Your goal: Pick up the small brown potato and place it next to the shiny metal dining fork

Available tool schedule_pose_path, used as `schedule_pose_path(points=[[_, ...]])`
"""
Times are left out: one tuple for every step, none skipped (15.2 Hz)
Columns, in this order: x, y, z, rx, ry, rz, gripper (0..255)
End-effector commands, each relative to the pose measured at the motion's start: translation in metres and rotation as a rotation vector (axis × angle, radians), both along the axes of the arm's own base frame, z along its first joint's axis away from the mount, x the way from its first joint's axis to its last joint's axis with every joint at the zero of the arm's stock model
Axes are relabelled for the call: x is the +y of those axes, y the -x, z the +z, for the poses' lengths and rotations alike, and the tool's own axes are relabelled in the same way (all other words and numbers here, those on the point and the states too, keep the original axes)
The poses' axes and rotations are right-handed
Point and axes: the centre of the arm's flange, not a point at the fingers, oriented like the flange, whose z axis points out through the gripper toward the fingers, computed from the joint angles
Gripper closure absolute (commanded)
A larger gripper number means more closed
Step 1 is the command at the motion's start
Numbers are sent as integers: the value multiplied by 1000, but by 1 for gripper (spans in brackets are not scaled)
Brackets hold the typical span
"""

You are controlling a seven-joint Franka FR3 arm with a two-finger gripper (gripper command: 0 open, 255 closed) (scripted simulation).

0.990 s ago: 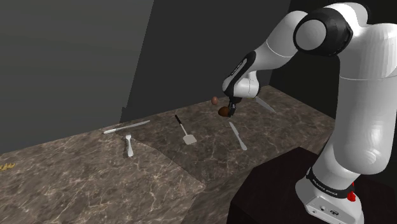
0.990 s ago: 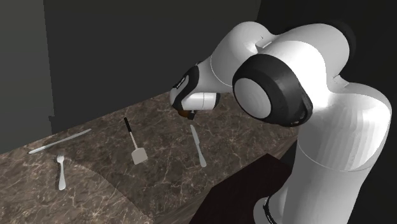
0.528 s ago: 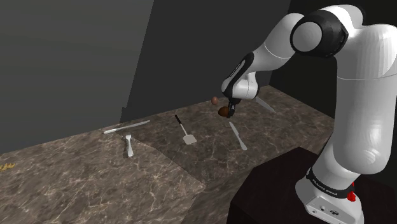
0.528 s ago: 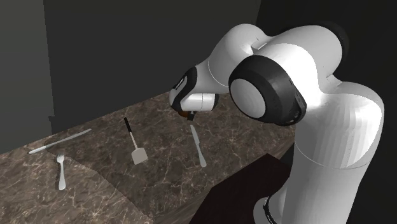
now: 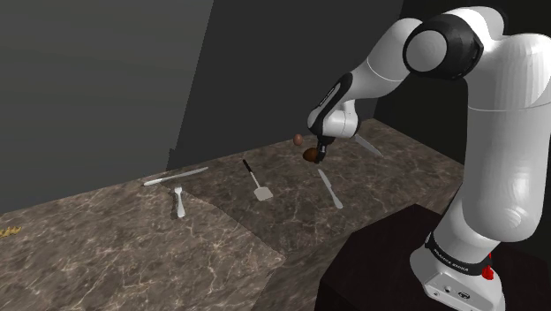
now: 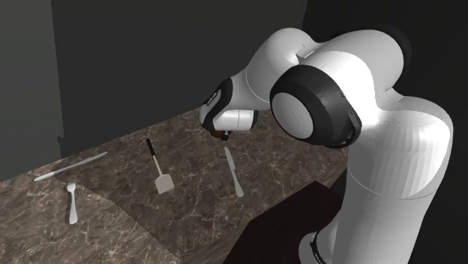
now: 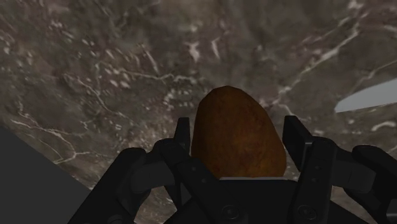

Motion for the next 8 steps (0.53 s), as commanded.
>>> schedule_pose_path(points=[[1,0,0,1,-1,2,255],[1,0,-1,1,-1,2,255],[1,0,-1,1,-1,2,255],[1,0,5,1,-1,2,255],[1,0,10,1,-1,2,255],[1,0,15,1,-1,2,255],[1,0,21,1,-1,2,255],[1,0,26,1,-1,2,255]])
